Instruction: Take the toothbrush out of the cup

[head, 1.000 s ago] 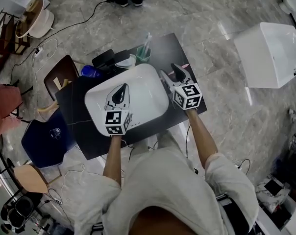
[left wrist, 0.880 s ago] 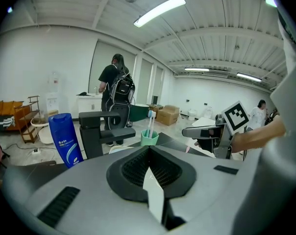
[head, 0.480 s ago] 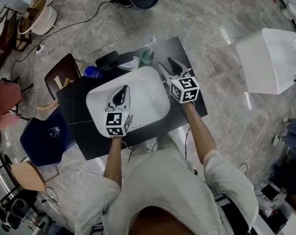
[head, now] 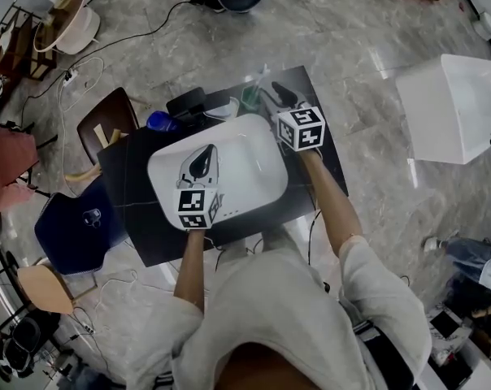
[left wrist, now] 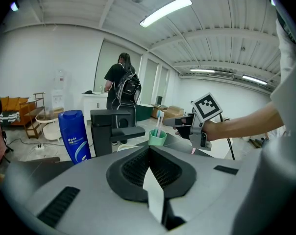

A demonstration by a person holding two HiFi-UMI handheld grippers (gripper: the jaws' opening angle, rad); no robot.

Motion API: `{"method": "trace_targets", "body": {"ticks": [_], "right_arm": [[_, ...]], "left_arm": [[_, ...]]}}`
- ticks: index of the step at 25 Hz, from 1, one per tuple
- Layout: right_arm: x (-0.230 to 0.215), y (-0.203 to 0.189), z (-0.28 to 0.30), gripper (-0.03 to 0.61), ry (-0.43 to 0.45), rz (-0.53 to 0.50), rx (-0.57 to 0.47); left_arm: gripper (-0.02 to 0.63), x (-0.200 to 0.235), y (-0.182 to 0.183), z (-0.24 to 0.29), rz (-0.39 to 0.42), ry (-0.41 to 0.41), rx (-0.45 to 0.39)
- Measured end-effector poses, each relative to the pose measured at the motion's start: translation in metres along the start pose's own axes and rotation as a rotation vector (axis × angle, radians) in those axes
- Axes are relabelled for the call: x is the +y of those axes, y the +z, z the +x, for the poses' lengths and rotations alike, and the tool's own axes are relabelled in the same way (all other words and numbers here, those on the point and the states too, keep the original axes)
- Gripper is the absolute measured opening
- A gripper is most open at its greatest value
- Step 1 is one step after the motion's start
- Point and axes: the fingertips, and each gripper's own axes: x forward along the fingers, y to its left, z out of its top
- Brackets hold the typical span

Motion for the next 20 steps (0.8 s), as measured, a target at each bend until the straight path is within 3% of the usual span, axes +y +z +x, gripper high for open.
{"method": "trace_targets", "body": {"ticks": [20], "right_arm": [[-0.006, 0.004, 0.023, 0.038, 0.009, 0.050, 0.028]], "left_arm": [[0.025, 0.011, -0.004, -0.004, 0.008, 0.022, 0.014]]}}
